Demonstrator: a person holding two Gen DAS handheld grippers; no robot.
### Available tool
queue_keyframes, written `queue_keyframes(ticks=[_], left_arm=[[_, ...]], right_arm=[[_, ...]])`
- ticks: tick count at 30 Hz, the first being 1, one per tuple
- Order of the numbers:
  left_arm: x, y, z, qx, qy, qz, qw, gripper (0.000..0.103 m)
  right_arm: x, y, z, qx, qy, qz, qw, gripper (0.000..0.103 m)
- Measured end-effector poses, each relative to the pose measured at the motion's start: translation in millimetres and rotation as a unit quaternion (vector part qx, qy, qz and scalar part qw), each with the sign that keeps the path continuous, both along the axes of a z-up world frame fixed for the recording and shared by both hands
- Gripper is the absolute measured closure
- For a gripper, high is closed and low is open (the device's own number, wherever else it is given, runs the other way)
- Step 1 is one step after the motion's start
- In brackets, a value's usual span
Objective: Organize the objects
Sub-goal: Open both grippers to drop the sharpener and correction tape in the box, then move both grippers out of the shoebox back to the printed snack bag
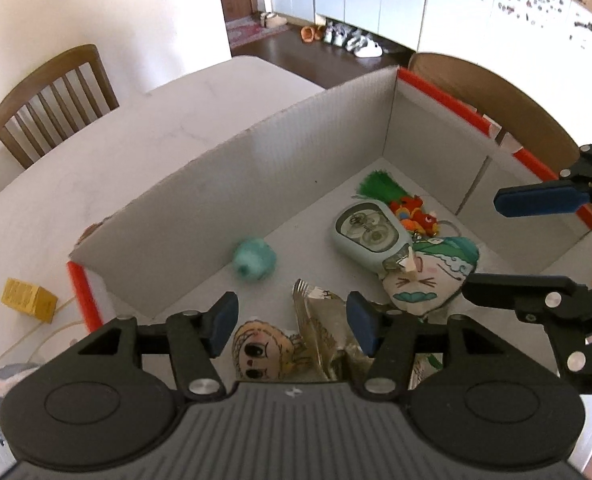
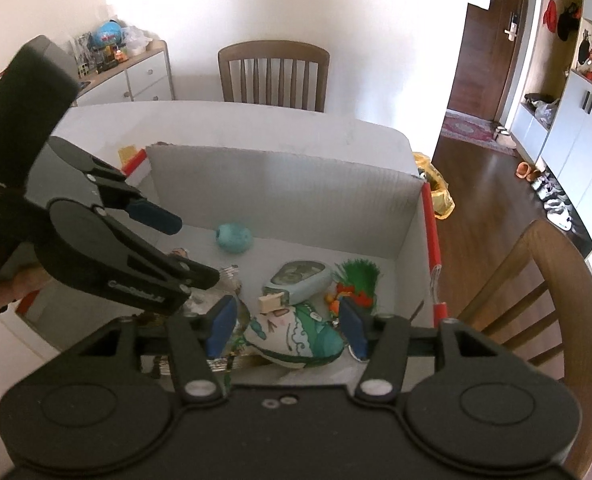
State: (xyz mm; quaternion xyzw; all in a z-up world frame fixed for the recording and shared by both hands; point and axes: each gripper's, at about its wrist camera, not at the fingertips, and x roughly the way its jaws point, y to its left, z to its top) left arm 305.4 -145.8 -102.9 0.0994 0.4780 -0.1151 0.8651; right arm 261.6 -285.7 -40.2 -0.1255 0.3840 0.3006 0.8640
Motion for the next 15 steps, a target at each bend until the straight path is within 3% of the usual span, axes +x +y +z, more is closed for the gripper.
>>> queue_keyframes(ticks=[15], left_arm=[[-57.3, 40.4, 51.9, -0.049, -0.065, 0.006, 0.9967, 0.044]], right_arm=[[-35.5, 28.7, 33.3, 0.025, -0.034, -0.001, 0.999, 0.040]])
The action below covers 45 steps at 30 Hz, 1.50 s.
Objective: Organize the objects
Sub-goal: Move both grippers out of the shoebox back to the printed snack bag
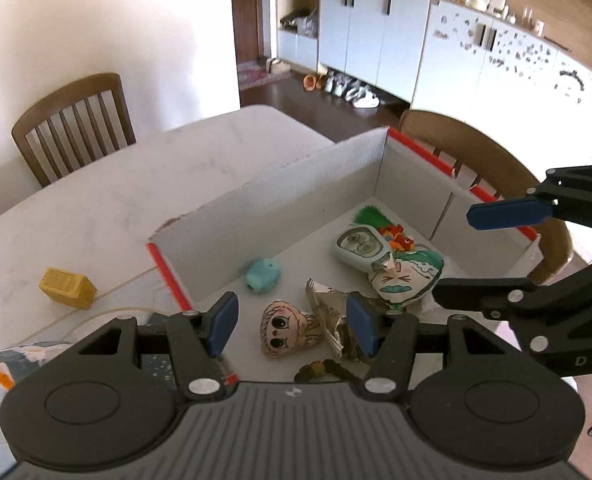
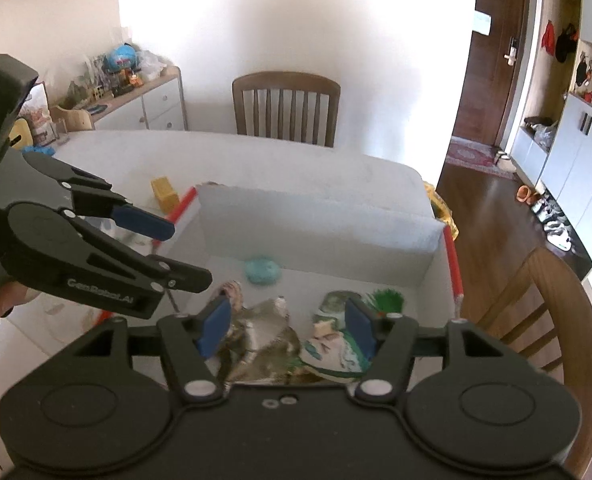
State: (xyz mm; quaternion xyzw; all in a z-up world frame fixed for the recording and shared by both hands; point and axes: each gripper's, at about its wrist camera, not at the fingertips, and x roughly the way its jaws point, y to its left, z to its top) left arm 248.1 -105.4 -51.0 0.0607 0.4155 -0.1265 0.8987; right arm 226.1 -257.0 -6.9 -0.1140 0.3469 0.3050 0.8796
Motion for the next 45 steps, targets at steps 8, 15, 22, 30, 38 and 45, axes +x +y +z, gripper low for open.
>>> queue_keyframes(ticks=[8, 15, 22, 30, 38, 45], left_arm=[[-26.1, 32.0, 19.9, -0.018, -0.028, -0.001, 0.9994, 0.042], [-50.5, 68.4, 29.3, -0.030, -0.044, 0.000, 0.9986, 0.027], [-71.4, 107.1, 26.2, -0.042, -0.042, 0.004, 0.9982, 0.020], [-88.7, 156.8, 16.5, -0.052, -0.038, 0.020, 0.9977, 0.007], [-94.1, 208.4, 5.4, -0.067, -0.046, 0.047, 0.9956, 0.003], [-93.1, 243.4, -9.4, -0.061, -0.051, 0.051, 0.9955, 0.000]], right_arm=[[-23.1, 23.3, 13.5, 0.021, -0.006, -0.022, 1.000, 0.031], [-41.7, 52.3, 18.4, 0.038, -0.003, -0.038, 0.999, 0.025], [-56.5, 83.7, 17.5, 0.054, 0.009, -0.041, 0.998, 0.015], [-68.1, 121.6, 17.3, 0.064, 0.016, -0.041, 0.997, 0.003], [-66.0, 161.3, 16.3, 0.046, 0.018, -0.027, 0.998, 0.003], [-53.4, 196.8, 11.1, 0.020, 0.021, -0.002, 1.000, 0.003]])
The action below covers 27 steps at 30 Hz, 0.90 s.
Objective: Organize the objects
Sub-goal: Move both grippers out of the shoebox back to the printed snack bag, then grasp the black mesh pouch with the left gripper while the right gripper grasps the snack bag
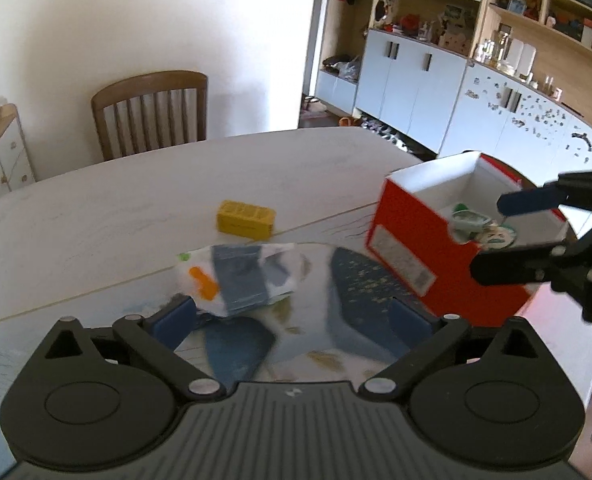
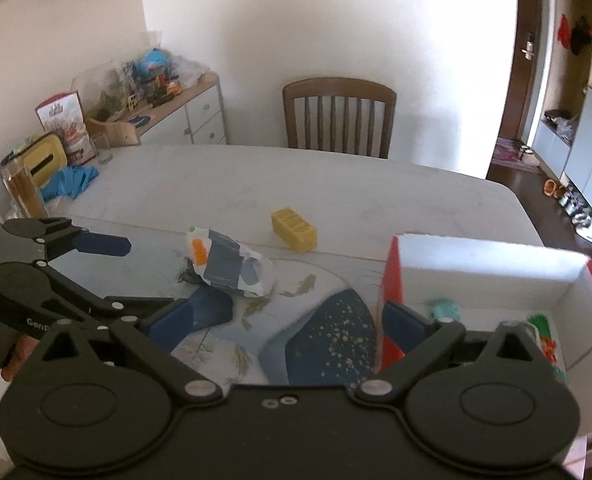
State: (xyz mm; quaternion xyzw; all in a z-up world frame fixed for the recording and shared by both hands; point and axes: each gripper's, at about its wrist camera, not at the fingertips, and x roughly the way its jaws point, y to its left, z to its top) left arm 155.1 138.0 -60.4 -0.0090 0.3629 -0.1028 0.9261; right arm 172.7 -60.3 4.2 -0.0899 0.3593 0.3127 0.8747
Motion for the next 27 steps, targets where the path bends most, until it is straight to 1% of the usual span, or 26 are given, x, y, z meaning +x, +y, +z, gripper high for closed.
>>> queue_keyframes(ticks=[9, 14, 18, 23, 27], left_arm=[[18.4, 36.3, -26.7, 0.012, 0.001, 0.022, 0.9997, 0.000], [31.9, 52.5, -46.1, 0.020, 0.013, 0.026, 0.9994, 0.000], [41.0, 60.0, -59.9, 0.029, 0.016, 0.027, 0.9991, 0.000], [54.9, 65.0, -75.2, 0.029, 0.025, 0.022, 0.9990, 0.000], [65.8, 66.5, -86.2, 0.031, 0.032, 0.015, 0.9989, 0.000]], right_arm=[[26.9, 39.5, -11.0, -0.022, 0.009, 0.029, 0.999, 0.003], [42.6, 61.2, -23.8, -0.041, 0.017, 0.047, 0.998, 0.004], [54.7, 74.9, -32.7, -0.052, 0.021, 0.058, 0.997, 0.006], [69.9, 95.0, -45.1, -0.060, 0.030, 0.073, 0.995, 0.008], [82.9, 112.3, -59.4, -0.074, 0.036, 0.080, 0.993, 0.013]])
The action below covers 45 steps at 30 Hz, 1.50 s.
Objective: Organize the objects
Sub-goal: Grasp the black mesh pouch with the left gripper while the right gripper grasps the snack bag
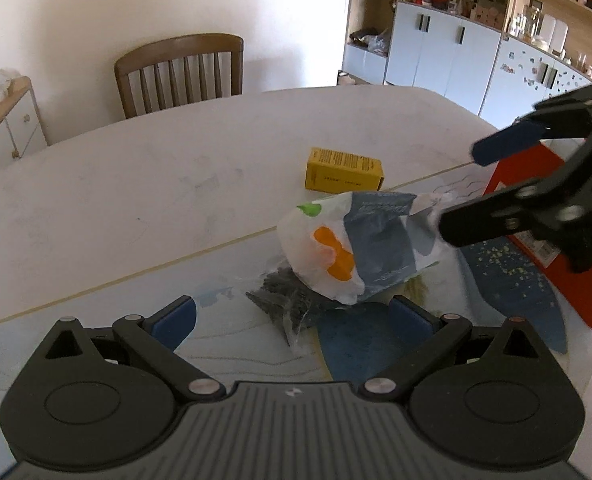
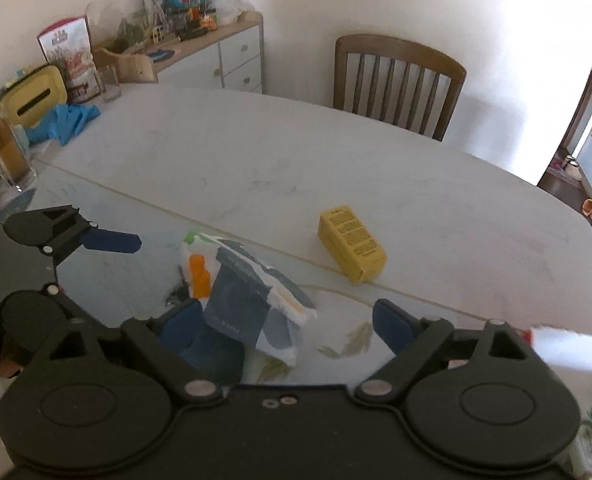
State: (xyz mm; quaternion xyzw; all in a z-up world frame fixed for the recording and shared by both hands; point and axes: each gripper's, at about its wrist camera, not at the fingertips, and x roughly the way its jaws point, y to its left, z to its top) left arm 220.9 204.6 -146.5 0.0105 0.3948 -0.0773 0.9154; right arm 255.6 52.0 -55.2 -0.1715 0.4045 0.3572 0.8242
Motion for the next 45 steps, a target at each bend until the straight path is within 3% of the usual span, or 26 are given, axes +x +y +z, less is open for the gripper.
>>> queue_keyframes(ticks=[12, 18, 22, 25, 29, 35, 39, 42, 45], left_arm=[[11.3, 1.9, -17.5, -0.019, 0.009, -0.016, 0.9996, 0.000], [14.1, -1.4, -20.6, -0.020, 0.007, -0.023, 0.9995, 0.000], [14.5, 0.1, -22.3, -0.019, 0.007, -0.023, 0.9995, 0.001], [16.1, 0.5, -23.0, -0.020, 0.007, -0.019, 0.9996, 0.001], [16.9, -0.4, -23.2, -0.023, 0.002, -0.017, 0.9996, 0.001], [18.7, 0.1, -21.7, -0.030, 0.001, -0.017, 0.9994, 0.017], [22.1, 2.3, -22.6, -0.036, 0.014, -0.011, 0.9992, 0.039], [20.7, 2.3, -20.9, -0.037, 0.013, -0.010, 0.9992, 0.044], [18.9, 0.3, -17.7, -0.031, 0.011, -0.013, 0.9994, 0.060]], right_arm=[[15.3, 21.1, -29.2, -0.014, 0.034, 0.025, 0.999, 0.032], [16.5, 19.4, -29.6, -0.007, 0.041, 0.025, 0.999, 0.058], [18.0, 13.5, -26.1, 0.002, 0.038, 0.005, 0.999, 0.083], [17.2, 7.1, -20.7, 0.012, 0.031, -0.006, 0.999, 0.092], [20.0, -3.8, -11.6, 0.030, 0.025, -0.030, 0.999, 0.094], [27.1, -21.4, 1.3, 0.051, 0.013, -0.069, 0.996, 0.095], [24.7, -27.7, 3.1, 0.053, 0.008, -0.084, 0.995, 0.095], [20.2, -32.5, 4.8, 0.057, 0.007, -0.094, 0.994, 0.095], [15.4, -37.5, 9.8, 0.061, 0.005, -0.100, 0.993, 0.095]])
